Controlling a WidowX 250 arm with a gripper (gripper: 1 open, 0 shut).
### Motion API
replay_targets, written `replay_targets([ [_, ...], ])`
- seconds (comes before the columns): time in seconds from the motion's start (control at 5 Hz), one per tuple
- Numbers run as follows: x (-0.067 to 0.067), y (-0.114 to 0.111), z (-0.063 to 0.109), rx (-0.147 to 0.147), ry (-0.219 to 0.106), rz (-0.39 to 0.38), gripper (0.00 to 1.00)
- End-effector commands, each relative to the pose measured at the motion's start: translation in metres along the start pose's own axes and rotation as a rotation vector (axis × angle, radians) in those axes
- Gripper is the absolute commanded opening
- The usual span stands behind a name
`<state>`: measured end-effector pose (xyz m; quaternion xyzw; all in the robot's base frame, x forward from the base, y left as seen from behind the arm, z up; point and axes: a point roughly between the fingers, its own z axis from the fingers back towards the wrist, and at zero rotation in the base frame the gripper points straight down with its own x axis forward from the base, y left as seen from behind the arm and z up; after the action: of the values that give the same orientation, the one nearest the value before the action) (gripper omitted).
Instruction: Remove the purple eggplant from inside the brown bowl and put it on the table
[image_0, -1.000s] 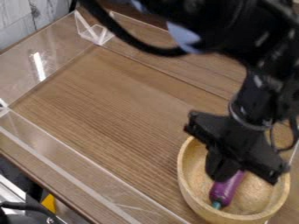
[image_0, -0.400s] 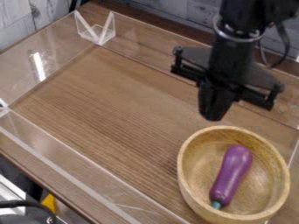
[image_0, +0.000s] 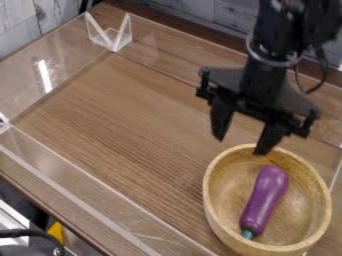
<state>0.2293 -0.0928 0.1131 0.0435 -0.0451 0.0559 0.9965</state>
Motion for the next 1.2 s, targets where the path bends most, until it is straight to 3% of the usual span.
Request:
replay_targets([
  [0.0, -0.002, -0.012, -0.004, -0.013, -0.03, 0.005, 1.0],
  [1.0, -0.004, -0.034, -0.046, -0.03, -0.051, 0.038, 1.0],
])
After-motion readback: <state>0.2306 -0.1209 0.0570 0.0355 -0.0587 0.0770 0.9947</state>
